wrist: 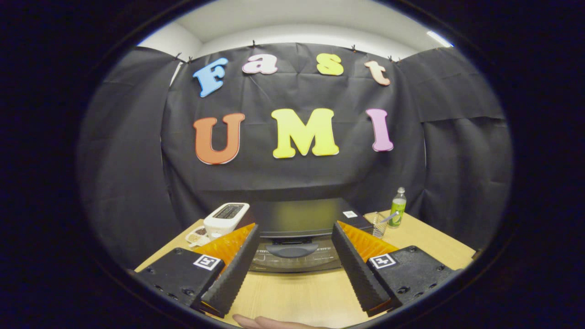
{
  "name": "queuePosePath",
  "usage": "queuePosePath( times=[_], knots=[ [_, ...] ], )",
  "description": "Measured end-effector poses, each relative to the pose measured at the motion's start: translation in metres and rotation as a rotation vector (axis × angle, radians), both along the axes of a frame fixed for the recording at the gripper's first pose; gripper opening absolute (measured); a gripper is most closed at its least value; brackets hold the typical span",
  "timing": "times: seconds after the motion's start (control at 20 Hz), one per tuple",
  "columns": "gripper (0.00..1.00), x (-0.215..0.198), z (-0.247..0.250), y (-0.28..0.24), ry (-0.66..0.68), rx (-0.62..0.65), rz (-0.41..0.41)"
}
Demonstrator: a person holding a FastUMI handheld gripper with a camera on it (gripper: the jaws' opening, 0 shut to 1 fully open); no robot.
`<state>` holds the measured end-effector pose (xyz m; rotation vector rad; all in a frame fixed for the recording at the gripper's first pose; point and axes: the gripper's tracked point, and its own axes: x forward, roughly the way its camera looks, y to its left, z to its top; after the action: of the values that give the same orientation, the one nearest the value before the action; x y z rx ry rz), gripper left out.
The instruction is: Open the toaster oven, put the food inside, and close the toaster oven door.
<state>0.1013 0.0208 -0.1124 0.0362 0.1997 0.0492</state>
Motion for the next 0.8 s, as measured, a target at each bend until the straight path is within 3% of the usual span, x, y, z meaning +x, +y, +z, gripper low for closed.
queuePosePath(
  times=[0.35, 0.8],
  knots=[
    [1.00, 0.048, -0.059, 0.004, 0.093, 0.007, 0.026],
    [1.00, 0.095, -0.091, 0.018, 0.129, -0.051, 0.065]
  ],
)
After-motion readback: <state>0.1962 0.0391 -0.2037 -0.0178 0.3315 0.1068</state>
